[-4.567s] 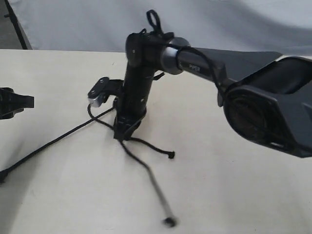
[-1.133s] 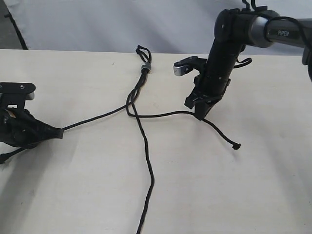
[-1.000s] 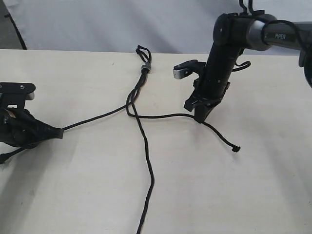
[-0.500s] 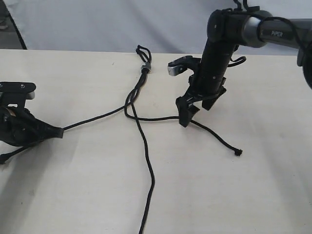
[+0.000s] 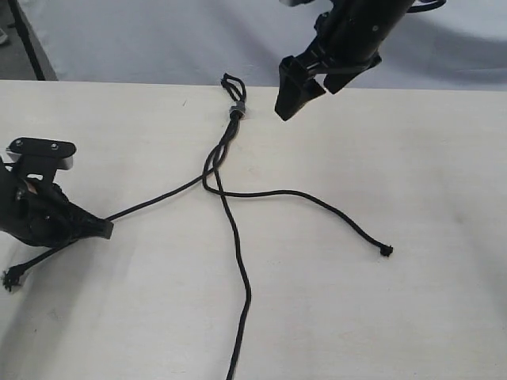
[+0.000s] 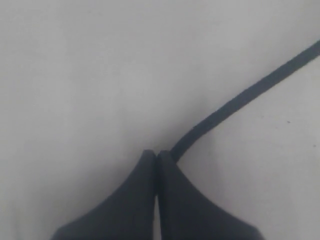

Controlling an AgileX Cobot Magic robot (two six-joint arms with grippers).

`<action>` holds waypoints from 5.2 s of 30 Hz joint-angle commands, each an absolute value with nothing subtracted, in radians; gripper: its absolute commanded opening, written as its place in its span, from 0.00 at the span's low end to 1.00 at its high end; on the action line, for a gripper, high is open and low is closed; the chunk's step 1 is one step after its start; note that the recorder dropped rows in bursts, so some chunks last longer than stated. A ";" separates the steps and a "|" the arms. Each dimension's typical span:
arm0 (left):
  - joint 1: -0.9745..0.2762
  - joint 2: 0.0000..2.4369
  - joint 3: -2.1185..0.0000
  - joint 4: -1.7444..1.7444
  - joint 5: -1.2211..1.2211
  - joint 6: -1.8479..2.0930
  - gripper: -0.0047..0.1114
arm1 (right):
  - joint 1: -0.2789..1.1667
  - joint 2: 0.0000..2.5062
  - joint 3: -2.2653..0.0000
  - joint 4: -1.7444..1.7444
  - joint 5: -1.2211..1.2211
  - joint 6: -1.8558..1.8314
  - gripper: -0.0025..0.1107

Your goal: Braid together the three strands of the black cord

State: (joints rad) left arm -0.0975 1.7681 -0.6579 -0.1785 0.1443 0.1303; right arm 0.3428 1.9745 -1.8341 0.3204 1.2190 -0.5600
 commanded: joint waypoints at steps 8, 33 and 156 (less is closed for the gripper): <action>-0.170 1.728 -0.623 -0.199 0.407 0.127 0.04 | 0.341 1.740 -1.455 0.357 0.909 -0.601 0.91; -0.296 1.451 -0.625 -0.454 0.357 0.301 0.04 | 0.341 1.218 -0.670 0.513 0.218 -0.607 0.91; -0.582 1.775 -0.920 0.058 0.624 0.025 0.04 | 0.339 1.220 -0.473 0.530 -0.171 -0.545 0.91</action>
